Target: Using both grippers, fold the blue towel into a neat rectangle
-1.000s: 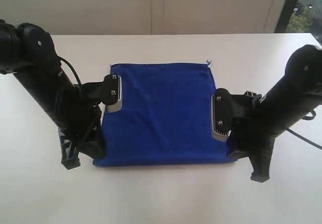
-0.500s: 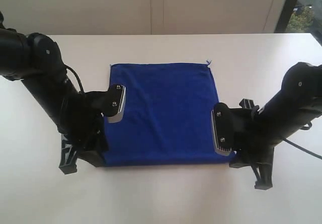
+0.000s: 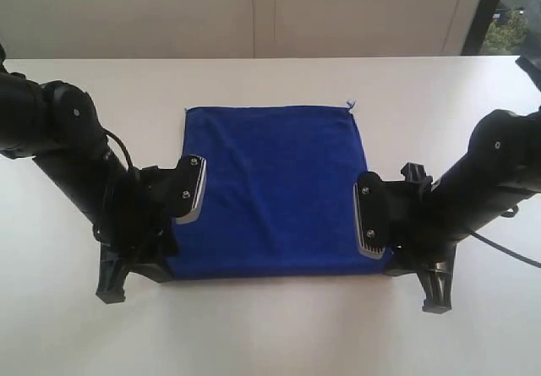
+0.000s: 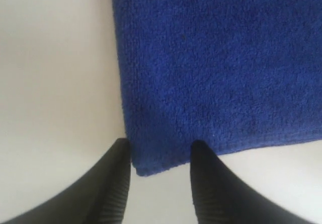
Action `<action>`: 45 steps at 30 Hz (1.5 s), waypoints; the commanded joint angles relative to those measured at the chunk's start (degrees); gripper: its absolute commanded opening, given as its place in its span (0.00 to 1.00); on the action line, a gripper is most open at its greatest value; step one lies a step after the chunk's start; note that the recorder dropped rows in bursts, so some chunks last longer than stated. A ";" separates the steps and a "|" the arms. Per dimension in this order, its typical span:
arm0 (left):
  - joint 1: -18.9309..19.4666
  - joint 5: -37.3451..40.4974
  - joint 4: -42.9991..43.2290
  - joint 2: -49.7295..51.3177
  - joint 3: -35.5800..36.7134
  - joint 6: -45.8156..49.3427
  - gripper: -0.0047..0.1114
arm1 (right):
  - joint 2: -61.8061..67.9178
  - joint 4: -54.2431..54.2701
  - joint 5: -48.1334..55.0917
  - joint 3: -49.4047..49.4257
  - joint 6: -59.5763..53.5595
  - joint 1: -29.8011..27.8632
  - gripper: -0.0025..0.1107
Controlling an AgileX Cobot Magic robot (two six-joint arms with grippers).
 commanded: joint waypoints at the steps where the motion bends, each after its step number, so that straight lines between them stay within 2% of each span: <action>1: -0.24 0.52 -0.57 0.25 0.46 0.33 0.40 | 0.19 0.34 -0.28 0.20 -0.76 0.05 0.36; 11: -0.24 1.14 -0.79 2.33 0.46 0.33 0.40 | -0.55 0.46 3.43 0.20 -0.76 0.05 0.36; 42: -0.24 1.27 -0.79 3.39 0.46 0.37 0.40 | 1.77 3.08 2.08 0.21 -3.32 0.05 0.36; 45: -0.24 1.79 -0.79 3.39 0.46 0.37 0.40 | 3.38 3.08 2.45 0.21 -3.32 0.05 0.32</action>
